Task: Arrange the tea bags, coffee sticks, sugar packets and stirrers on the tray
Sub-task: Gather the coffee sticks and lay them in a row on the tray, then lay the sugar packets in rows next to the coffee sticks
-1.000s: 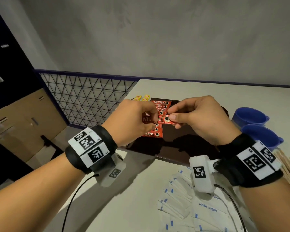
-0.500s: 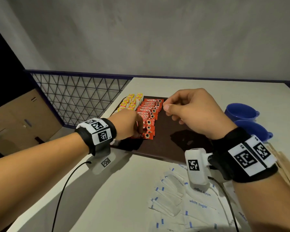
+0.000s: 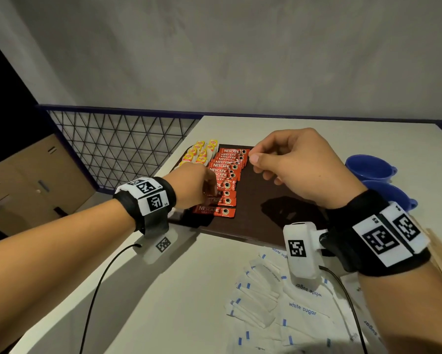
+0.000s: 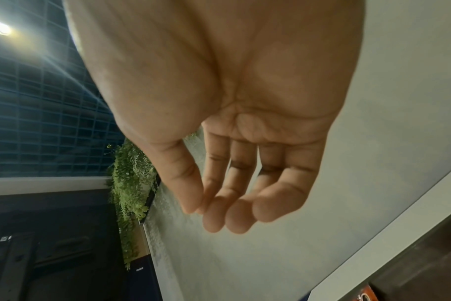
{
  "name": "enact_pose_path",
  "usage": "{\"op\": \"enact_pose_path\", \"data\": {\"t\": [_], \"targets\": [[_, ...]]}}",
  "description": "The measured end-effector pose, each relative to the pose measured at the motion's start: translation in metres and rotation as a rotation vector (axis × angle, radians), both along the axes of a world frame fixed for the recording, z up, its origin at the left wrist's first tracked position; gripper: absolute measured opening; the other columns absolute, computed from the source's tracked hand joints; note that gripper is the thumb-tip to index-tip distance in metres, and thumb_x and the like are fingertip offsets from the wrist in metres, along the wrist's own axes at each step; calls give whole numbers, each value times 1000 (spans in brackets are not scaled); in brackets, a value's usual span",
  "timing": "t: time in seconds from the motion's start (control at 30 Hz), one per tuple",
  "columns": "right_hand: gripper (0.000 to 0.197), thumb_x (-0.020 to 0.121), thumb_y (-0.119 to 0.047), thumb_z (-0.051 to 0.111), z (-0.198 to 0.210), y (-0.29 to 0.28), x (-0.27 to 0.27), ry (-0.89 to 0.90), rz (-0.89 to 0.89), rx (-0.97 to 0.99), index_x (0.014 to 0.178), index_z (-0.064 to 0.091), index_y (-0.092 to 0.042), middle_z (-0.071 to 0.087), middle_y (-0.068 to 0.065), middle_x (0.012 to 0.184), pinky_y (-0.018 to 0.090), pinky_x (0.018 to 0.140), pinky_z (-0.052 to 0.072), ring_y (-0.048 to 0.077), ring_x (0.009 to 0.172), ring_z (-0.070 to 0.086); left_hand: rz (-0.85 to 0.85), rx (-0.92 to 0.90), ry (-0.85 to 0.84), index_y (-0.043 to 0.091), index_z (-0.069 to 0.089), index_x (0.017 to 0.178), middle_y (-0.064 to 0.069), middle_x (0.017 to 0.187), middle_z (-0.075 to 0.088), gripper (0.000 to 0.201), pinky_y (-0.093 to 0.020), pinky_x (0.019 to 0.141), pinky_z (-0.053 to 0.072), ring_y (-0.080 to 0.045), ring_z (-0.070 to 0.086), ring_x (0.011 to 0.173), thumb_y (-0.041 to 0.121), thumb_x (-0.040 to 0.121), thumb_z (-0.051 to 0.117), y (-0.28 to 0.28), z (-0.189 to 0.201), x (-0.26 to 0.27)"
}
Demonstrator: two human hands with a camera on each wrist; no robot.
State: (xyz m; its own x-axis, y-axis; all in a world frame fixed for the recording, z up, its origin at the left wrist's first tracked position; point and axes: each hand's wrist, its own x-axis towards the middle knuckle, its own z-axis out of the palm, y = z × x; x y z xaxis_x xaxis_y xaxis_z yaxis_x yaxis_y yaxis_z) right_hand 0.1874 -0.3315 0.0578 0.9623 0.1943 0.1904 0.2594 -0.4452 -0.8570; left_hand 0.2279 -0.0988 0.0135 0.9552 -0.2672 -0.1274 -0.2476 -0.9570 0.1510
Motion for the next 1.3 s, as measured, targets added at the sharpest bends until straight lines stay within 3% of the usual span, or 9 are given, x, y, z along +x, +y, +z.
{"op": "enact_pose_path", "data": {"t": [0.1,0.37,0.53,0.67,0.8,0.93,1.03,1.17,1.3], "targets": [[4,93,-28,75,7,1,-9,-24,26,-30,89,76,-27,77,-3,80,28,71,57,14,73,74,-14,-77,9,26,72,94,14,85,66,11,-22,73,46,-10,63,86,27,87,80,2,12,-13],[8,92,-32,75,52,-8,-62,-93,114,-128,88,77,-25,77,-5,80,35,74,58,13,72,72,-246,-212,113,35,71,101,15,92,69,18,-21,75,48,1,60,82,44,87,78,-6,36,-83],[2,90,-34,75,41,-21,-101,75,190,-448,90,74,-33,73,-15,79,16,61,51,0,65,65,-436,-169,211,41,42,145,19,139,43,90,-32,109,42,-5,44,128,61,69,86,-22,1,-123],[45,83,-62,74,-4,-36,-126,197,250,-826,122,61,-43,61,-23,107,16,76,49,-4,92,59,-459,-107,263,42,15,156,17,159,19,120,-40,119,34,-12,21,144,61,64,89,-31,-27,-145],[97,66,-83,70,-37,-45,-153,297,314,-978,147,35,-42,42,-21,130,26,98,48,3,114,46,-428,-164,237,38,20,157,15,153,24,105,-38,112,39,-13,26,138,53,75,84,-37,-38,-161],[130,61,-89,68,-48,-37,-165,323,281,-965,160,-1,-41,24,-16,156,33,112,41,12,136,31,-369,-226,213,38,29,155,14,146,34,96,-32,106,45,-10,43,128,46,77,85,-40,-39,-171],[144,56,-92,67,-55,-27,-168,309,247,-964,160,-16,-37,12,-10,166,40,117,38,20,147,23,-324,-266,168,41,38,147,15,136,49,83,-31,98,50,-8,54,114,43,78,84,-43,-36,-174],[141,57,-96,61,-61,-16,-169,267,238,-1030,160,-15,-37,17,0,166,44,112,42,28,147,24,-264,-320,169,37,50,124,13,110,64,59,-35,85,56,-7,63,92,39,77,85,-44,-32,-174],[108,75,-87,57,-59,-7,-165,185,262,-1129,157,14,-31,39,2,146,42,97,47,29,130,40,-254,-313,165,33,59,115,11,99,68,45,-33,81,57,-6,65,85,37,78,84,-49,-31,-172]]}}
